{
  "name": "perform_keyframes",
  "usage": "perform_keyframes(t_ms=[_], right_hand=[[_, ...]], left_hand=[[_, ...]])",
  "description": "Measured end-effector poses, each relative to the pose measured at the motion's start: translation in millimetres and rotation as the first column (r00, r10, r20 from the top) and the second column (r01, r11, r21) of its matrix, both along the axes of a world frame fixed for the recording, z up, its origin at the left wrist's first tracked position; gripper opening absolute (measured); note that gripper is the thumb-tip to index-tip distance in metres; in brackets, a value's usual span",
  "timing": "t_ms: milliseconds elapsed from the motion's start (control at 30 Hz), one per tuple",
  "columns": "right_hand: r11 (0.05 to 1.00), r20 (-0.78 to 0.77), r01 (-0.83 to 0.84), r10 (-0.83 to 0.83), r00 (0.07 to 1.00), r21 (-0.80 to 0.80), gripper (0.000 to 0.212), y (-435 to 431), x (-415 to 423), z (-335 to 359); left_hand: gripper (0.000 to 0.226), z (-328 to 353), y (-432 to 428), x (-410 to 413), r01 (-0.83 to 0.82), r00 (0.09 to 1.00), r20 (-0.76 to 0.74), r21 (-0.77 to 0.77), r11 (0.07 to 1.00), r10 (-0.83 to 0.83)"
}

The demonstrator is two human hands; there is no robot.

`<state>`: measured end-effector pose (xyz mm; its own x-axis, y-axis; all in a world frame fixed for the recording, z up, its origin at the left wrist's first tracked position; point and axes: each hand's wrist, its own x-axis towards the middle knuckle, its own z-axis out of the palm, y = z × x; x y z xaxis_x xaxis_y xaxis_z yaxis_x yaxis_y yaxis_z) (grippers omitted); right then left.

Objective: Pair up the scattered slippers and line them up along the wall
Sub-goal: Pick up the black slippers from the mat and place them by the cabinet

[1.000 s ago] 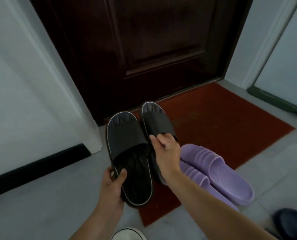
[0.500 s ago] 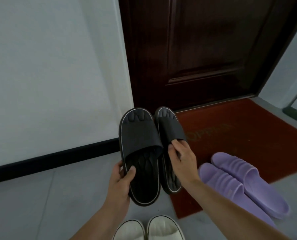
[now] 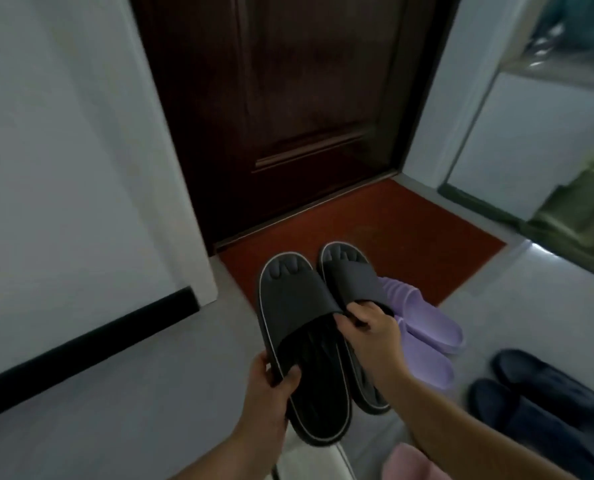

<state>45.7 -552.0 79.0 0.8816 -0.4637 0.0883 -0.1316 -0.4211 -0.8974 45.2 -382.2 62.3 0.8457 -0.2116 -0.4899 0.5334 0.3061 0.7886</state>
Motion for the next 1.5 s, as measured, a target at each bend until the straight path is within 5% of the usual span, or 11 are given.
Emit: perform_keyframes(t_ms=[233,333,500,1033,1200,1300,1500], right_hand=[[0.968,-0.081,0.235,-0.242,0.967,-0.091,0.016,-86,-42,52],[0.952,-0.053,0.282,-0.290,0.956,-0.121,0.027,-118,-64,67],[0.919,-0.028,0.259,-0.279,0.960,-0.298,0.023,-176,-104,48],[0.922,-0.269,0.292,-0.358,0.894,-0.255,0.028,-577,-117,-18],[0.919,-0.313,0.308,-0.377,0.872,-0.248,0.028,-700,-97,-63],[0.920,-0.334,0.288,-0.368,0.868,-0.267,0.030,-747,-83,-86],[0.908,-0.323,0.243,-0.356,0.877,-0.342,0.031,-809,-49,-106]], left_hand=[[0.050,53,-58,11,0.500,0.854,0.110,0.104,0.860,-0.509],[0.063,61,-86,12,0.578,0.788,0.176,0.117,0.808,-0.590],[0.045,39,-154,-7,0.663,0.716,0.187,0.121,0.739,-0.673],[0.052,-31,-594,-46,0.613,0.788,-0.164,0.297,0.732,-0.594],[0.112,-61,-718,-36,0.518,0.828,-0.008,0.392,0.760,-0.561],[0.117,-75,-764,-25,0.585,0.742,0.011,0.479,0.655,-0.670],[0.116,-92,-824,0,0.523,0.758,0.019,0.581,0.624,-0.652]])
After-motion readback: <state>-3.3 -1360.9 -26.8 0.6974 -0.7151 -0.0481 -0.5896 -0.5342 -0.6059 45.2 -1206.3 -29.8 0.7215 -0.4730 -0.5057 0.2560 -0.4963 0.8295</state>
